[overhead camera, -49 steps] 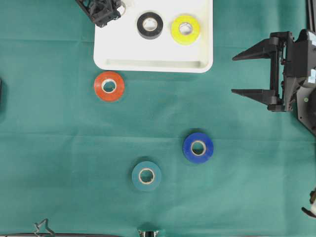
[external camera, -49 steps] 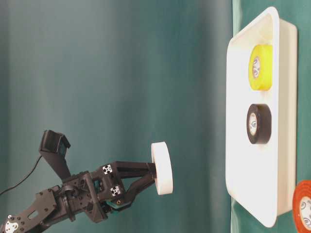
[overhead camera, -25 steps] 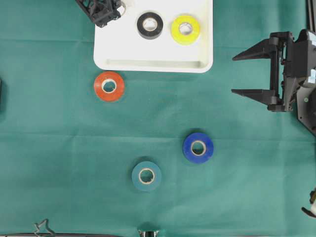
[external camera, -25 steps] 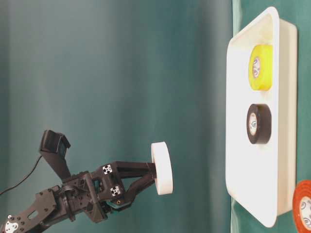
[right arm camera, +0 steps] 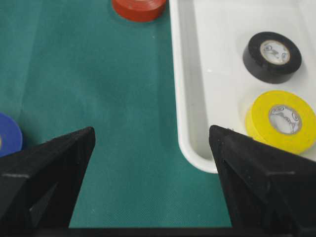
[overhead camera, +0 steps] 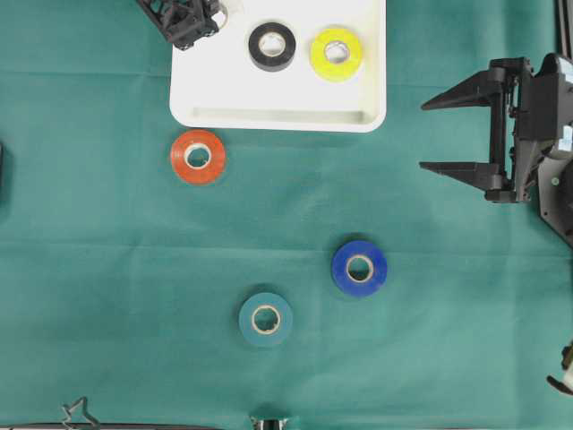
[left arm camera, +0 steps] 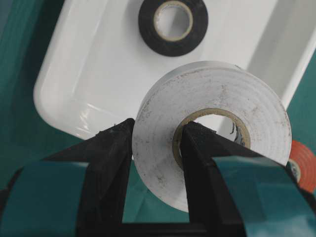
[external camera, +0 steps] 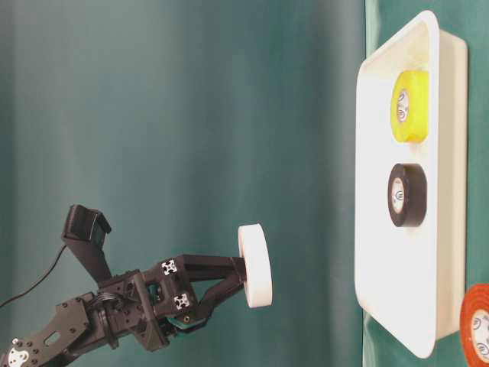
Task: Pick up the tape from a random location and place it into the white case.
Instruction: 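Lower the white roll into the tray and open the left gripper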
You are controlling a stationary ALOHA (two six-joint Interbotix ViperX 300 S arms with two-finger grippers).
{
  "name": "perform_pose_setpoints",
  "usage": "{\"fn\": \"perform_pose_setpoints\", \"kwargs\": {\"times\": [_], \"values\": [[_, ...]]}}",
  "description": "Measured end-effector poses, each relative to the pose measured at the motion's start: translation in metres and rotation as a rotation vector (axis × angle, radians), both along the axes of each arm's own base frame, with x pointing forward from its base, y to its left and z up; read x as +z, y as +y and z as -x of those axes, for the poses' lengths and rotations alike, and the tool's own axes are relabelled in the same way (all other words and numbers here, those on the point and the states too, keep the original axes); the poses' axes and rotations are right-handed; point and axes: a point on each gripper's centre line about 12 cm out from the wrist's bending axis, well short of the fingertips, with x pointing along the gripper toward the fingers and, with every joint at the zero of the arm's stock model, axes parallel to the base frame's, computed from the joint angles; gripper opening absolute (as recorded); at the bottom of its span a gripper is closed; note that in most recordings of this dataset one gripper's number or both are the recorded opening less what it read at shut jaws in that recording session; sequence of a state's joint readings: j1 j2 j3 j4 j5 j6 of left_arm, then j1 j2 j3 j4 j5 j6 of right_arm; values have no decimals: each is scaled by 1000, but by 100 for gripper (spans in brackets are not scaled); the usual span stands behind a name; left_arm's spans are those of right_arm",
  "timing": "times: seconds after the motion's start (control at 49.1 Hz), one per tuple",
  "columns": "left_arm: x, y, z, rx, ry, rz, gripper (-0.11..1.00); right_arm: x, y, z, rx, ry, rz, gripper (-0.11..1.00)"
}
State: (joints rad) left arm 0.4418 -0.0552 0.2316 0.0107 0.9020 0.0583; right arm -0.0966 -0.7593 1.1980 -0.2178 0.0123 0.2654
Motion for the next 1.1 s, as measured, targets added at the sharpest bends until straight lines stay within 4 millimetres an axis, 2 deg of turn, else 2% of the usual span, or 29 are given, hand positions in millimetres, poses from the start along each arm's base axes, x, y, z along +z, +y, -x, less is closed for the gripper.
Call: {"fn": "perform_pose_setpoints", "kwargs": {"times": [0.57,0.794,0.977,1.099], "values": [[-2,0,-2,0,-10,-4,23,0,0,0,1,0,-1,89],[-35,3,-7,0,12,7,23,-1,0,-1,1,6,-2,89],[-79,6,-13,0,55,27,23,-3,0,-1,0,15,-1,89],[-100,7,-14,1,59,30,23,-4,0,-1,0,17,-2,89]]}}
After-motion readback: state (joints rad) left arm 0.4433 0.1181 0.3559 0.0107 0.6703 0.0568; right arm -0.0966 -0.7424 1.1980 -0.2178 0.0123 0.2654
